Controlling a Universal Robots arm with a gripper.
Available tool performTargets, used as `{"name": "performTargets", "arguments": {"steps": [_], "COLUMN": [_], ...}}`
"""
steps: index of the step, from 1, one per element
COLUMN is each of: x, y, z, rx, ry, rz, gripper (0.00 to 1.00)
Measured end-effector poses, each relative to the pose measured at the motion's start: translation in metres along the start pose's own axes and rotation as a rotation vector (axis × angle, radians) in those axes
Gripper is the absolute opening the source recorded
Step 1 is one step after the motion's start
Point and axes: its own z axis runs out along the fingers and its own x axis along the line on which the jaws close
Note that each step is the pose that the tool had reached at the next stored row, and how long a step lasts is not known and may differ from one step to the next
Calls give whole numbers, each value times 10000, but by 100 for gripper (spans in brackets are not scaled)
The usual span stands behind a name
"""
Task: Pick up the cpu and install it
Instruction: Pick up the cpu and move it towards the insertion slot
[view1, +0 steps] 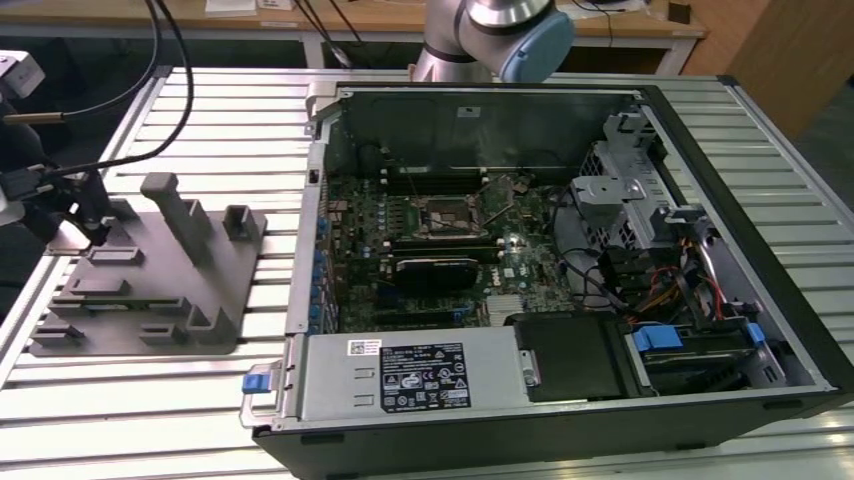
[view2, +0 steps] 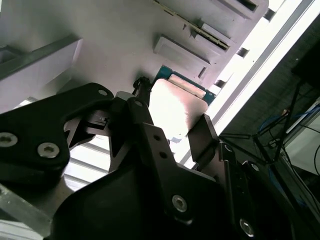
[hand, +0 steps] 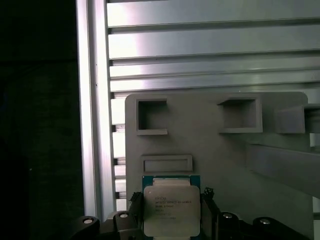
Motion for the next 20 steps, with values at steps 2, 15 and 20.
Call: {"name": "performTargets", "arguments": {"steps": [2,15,20], "x": [0,-3,-4], "y": [3,23,31], "z": [-44,-320,-430], "rx": [0,-1,-1], "ry": [0,-8,-12], "rz": [0,0,0], "gripper": [55,55,55]}}
